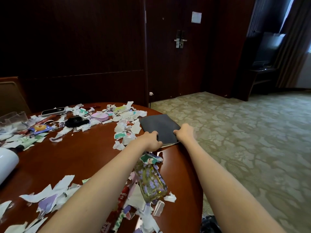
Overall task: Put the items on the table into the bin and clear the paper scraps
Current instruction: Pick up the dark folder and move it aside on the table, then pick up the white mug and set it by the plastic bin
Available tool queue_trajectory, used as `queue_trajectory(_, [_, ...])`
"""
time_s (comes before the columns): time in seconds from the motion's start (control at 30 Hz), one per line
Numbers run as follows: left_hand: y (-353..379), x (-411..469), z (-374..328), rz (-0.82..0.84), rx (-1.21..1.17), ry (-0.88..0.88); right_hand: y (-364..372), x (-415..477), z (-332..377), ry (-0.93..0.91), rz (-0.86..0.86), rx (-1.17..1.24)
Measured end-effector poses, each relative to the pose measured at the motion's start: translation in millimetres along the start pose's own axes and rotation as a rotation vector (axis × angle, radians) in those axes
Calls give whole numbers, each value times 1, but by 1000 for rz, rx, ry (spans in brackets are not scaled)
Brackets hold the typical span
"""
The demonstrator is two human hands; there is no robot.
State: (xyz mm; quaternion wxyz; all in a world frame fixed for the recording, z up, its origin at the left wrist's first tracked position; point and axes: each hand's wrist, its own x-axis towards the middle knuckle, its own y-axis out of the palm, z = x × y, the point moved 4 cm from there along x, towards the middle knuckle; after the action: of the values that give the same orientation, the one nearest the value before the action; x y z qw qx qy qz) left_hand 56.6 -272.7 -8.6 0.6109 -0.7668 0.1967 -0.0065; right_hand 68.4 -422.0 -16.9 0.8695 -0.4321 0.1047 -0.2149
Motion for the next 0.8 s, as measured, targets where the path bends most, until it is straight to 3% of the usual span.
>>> queue_trajectory(0.2, [1, 1, -2, -2, 6, -8, 7, -9, 2, -98, -86, -260])
queue_trajectory(0.53, [-11, -7, -7, -9, -9, 14, -5, -11, 10, -115, -22, -130])
queue_trajectory(0.8, [-36, -28, -1, -72, -24, 0, -29, -27, 48, -261, -221, -306])
